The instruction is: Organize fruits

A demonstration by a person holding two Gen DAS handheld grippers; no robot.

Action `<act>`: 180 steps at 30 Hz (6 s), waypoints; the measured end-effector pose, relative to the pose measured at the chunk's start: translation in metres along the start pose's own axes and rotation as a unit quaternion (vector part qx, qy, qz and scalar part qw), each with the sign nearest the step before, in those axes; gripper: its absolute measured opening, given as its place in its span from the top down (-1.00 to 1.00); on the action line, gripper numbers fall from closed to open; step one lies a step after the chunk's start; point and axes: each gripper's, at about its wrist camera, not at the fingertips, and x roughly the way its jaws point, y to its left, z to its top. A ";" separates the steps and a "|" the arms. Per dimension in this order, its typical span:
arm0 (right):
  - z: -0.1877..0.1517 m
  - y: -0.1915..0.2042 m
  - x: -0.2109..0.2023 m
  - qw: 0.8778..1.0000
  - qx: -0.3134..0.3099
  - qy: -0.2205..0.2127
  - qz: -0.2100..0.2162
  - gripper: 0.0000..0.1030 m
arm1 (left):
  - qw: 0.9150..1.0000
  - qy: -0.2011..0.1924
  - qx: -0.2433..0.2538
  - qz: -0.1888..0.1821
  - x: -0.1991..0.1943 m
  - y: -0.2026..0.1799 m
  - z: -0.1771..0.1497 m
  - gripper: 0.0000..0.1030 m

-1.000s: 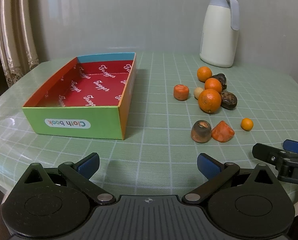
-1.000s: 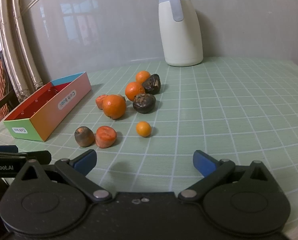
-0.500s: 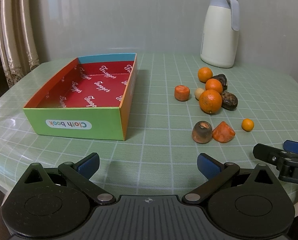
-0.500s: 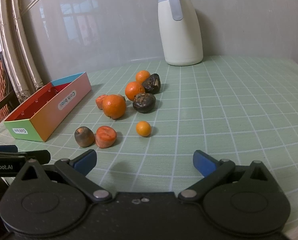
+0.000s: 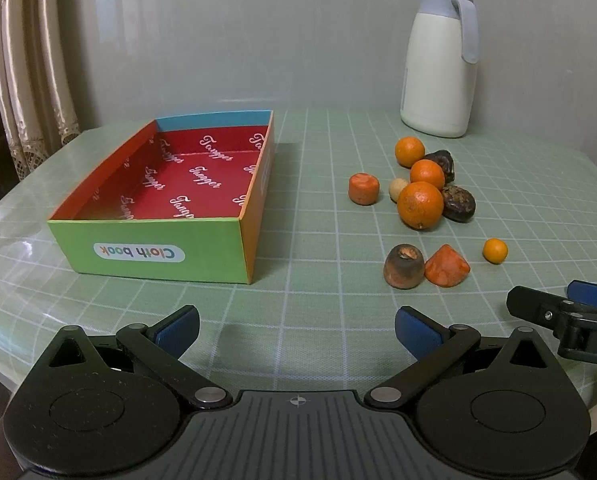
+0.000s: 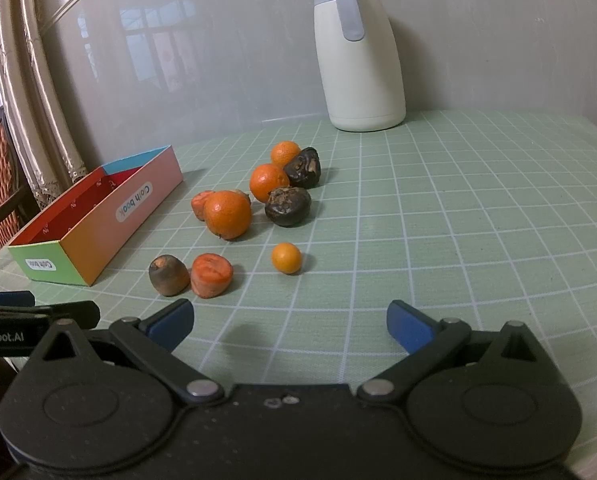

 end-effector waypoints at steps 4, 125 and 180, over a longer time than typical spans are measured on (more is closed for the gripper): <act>0.000 -0.001 0.000 1.000 0.004 0.000 0.001 -1.00 | 1.000 0.000 0.000 -0.001 0.000 0.001 -0.001 -1.00; 0.007 -0.049 -0.022 0.989 0.133 -0.068 -0.015 -1.00 | 0.993 -0.112 -0.008 0.032 0.024 0.076 0.061 0.42; 0.006 -0.044 -0.017 0.990 0.126 -0.063 -0.024 -1.00 | 0.991 -0.023 -0.068 0.116 0.075 0.119 0.063 -0.33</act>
